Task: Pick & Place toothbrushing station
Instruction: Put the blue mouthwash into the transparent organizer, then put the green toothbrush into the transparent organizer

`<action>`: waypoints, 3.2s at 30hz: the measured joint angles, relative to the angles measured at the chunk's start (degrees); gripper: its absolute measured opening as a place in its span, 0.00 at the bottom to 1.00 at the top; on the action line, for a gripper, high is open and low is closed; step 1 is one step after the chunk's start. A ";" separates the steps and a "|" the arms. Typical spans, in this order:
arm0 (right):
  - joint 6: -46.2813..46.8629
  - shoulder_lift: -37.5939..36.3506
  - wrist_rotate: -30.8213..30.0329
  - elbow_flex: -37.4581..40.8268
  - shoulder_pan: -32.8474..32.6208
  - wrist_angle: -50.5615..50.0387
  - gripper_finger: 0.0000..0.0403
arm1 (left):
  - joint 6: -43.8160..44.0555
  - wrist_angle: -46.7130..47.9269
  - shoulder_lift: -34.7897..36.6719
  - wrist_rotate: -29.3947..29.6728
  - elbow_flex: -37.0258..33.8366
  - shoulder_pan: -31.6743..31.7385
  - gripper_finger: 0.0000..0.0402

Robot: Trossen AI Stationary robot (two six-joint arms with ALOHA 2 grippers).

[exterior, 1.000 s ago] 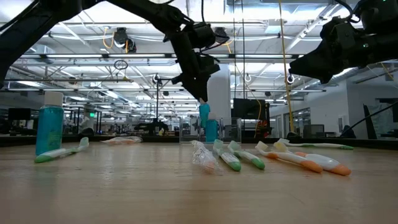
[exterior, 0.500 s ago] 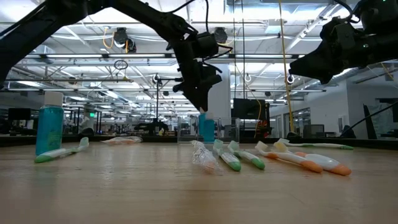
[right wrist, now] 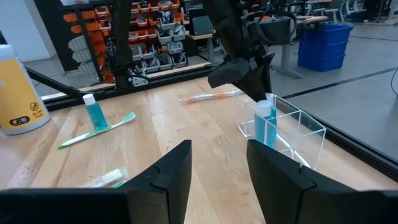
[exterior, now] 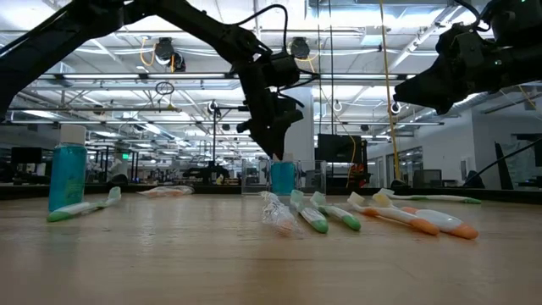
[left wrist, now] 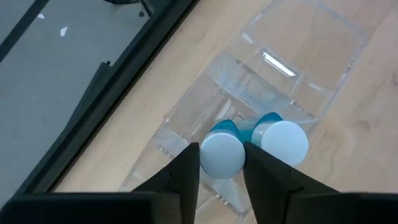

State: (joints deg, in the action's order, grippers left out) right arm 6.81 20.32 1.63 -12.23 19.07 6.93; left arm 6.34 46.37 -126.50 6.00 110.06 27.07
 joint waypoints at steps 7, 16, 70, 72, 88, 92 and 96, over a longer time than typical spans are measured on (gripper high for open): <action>0.00 0.00 -0.01 0.00 0.00 0.03 0.36 | -0.21 0.22 -0.15 0.00 0.00 -0.20 0.47; 0.00 0.00 -0.03 0.00 0.00 0.03 0.36 | -3.03 0.20 -0.15 0.02 0.00 -0.15 0.52; 6.03 -1.92 9.15 0.00 -0.07 -1.26 0.36 | -13.07 -44.45 67.36 -19.65 -58.70 -13.70 0.52; 6.03 -1.92 9.15 0.00 -0.06 -1.26 0.36 | -10.25 -49.20 71.79 -19.93 -65.14 -13.96 0.52; 5.13 -0.96 8.21 1.01 -0.04 -0.90 0.36 | -11.10 -55.40 103.10 -19.44 -93.59 -11.24 0.52; 6.53 -0.32 3.23 4.40 -0.04 0.57 0.36 | -9.59 -54.55 107.68 -19.94 -98.68 -9.90 0.52; 7.65 1.67 -6.63 7.80 -0.02 7.88 0.36 | -9.28 -54.15 109.48 -19.51 -102.01 -9.06 0.52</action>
State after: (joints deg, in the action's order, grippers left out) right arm 14.46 21.99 -5.00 -4.43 19.05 14.81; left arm -2.93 -7.78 -17.02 -13.51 8.05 18.01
